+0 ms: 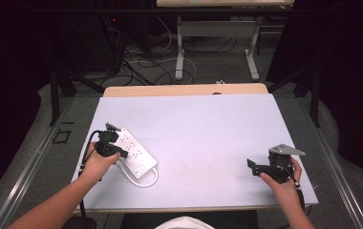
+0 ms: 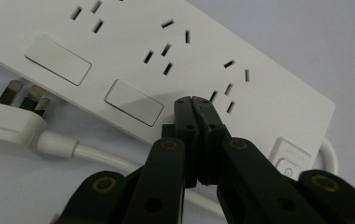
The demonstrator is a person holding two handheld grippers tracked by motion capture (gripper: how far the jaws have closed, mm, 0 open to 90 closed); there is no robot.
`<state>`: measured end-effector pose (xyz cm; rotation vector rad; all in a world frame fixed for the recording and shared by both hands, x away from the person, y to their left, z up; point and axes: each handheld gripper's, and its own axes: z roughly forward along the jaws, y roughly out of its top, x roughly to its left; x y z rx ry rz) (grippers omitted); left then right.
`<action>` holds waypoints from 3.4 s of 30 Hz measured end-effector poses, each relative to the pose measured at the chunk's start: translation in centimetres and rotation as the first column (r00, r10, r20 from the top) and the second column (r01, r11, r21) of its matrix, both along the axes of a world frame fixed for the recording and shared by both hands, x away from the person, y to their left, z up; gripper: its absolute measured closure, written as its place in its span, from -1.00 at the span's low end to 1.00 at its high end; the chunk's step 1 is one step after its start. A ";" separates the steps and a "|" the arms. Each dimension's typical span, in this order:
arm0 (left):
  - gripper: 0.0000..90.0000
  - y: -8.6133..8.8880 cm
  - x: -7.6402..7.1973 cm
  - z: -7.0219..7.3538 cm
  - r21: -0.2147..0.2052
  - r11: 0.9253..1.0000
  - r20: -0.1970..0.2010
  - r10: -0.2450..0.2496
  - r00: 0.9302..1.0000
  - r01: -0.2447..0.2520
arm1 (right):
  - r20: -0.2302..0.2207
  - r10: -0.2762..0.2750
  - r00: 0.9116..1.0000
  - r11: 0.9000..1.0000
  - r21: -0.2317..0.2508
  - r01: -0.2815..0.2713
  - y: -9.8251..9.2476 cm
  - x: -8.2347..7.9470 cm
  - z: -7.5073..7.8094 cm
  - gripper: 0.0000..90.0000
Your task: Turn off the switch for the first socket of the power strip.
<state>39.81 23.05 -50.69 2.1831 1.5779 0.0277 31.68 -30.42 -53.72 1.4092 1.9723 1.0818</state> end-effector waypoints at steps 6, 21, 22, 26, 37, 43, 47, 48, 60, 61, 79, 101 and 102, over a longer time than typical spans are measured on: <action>1.00 -0.1 0.0 -0.1 -0.001 1.000 0.003 0.001 1.000 -0.001 | -0.002 -0.001 1.000 1.000 -0.001 0.001 0.0 0.0 0.0 -0.90; 0.99 0.0 0.0 -0.1 0.003 1.000 0.009 -0.003 1.000 0.003 | -0.004 -0.001 1.000 1.000 0.002 0.001 0.0 0.0 0.0 -0.89; 0.99 0.0 0.0 -0.1 0.003 1.000 0.009 -0.003 1.000 0.003 | -0.001 -0.005 1.000 1.000 0.000 0.005 0.0 0.0 0.0 -0.89; 0.99 0.0 0.0 -0.1 0.003 1.000 0.010 -0.005 1.000 0.005 | -0.006 -0.002 1.000 1.000 0.005 0.002 0.1 0.0 0.0 -0.89; 0.94 0.1 0.0 -0.1 0.011 1.000 0.017 -0.005 1.000 0.005 | -0.007 -0.002 1.000 1.000 0.007 0.002 0.1 0.0 0.0 -0.89; 0.94 0.0 -0.1 -0.1 0.017 1.000 0.022 -0.005 1.000 0.004 | -0.009 0.000 1.000 1.000 0.007 0.000 0.1 0.0 -0.1 -0.89; 0.95 0.1 -0.1 -0.1 0.015 1.000 0.017 -0.006 1.000 0.006 | -0.009 -0.002 1.000 1.000 0.009 0.002 0.2 0.0 -0.1 -0.89; 0.95 0.1 -0.1 -0.1 0.014 1.000 0.017 -0.006 1.000 0.006 | -0.009 -0.002 1.000 1.000 0.009 0.002 0.2 0.0 -0.1 -0.89; 0.99 0.1 -0.2 -0.3 0.023 1.000 0.031 -0.014 0.999 0.013 | -0.009 0.000 1.000 1.000 0.009 0.000 0.1 0.0 -0.1 -0.89; 1.00 0.1 -0.2 -0.4 0.032 0.999 0.025 -0.018 1.000 0.017 | -0.008 0.001 1.000 1.000 0.008 0.000 0.1 0.0 -0.1 -0.89; 1.00 0.3 -0.1 -0.4 0.015 1.000 0.036 0.005 0.999 -0.006 | -0.011 -0.003 1.000 1.000 0.009 0.003 0.1 0.0 -0.1 -0.89; 0.90 0.5 -0.2 0.9 0.004 1.000 0.121 0.030 0.992 -0.030 | -0.009 -0.002 1.000 1.000 0.007 0.002 0.0 0.1 -0.1 -0.89; 0.89 0.5 -0.2 1.0 0.005 1.000 0.130 0.027 0.991 -0.028 | -0.010 -0.003 1.000 1.000 0.008 0.003 0.0 0.1 -0.1 -0.89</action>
